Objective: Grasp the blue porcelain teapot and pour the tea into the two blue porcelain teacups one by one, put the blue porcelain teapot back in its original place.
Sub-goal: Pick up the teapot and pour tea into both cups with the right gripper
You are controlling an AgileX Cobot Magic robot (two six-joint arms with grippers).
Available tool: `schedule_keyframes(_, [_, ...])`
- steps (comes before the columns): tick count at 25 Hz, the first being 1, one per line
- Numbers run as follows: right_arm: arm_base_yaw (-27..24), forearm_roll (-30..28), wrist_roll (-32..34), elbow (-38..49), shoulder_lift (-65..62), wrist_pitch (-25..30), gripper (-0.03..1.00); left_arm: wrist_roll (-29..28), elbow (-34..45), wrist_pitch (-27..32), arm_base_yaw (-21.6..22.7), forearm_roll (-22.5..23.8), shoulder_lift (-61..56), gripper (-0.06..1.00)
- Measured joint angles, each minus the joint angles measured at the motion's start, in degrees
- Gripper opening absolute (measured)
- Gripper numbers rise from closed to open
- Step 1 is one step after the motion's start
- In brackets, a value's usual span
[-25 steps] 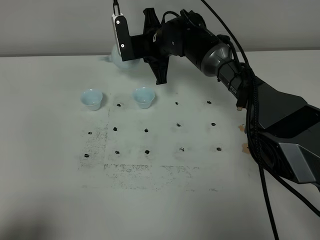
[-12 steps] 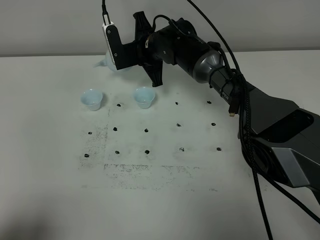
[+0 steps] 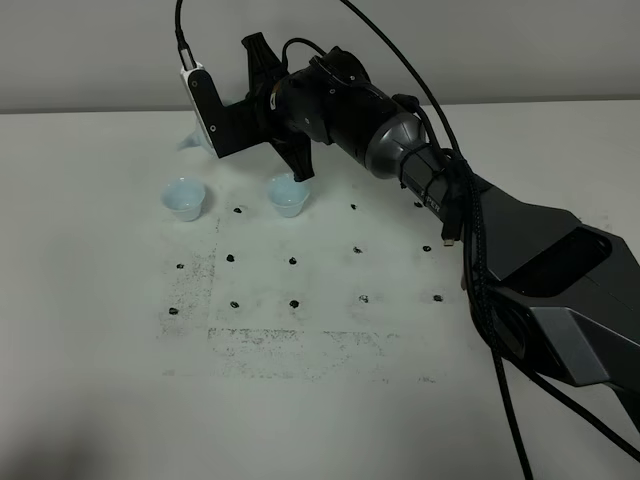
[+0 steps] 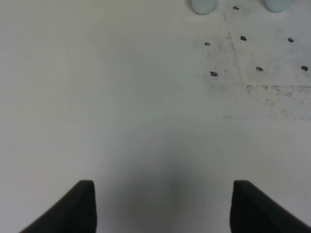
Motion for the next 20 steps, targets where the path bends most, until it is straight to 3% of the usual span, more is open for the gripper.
schedule_keyframes(11, [0.1, -8.3, -0.2, 0.0, 1.5, -0.8, 0.08, 0.0, 0.0, 0.0, 0.0, 0.0, 0.0, 0.60])
schedule_keyframes(20, [2.0, -8.2, 0.0, 0.0, 1.5, -0.4, 0.08, 0.0, 0.0, 0.0, 0.0, 0.0, 0.0, 0.60])
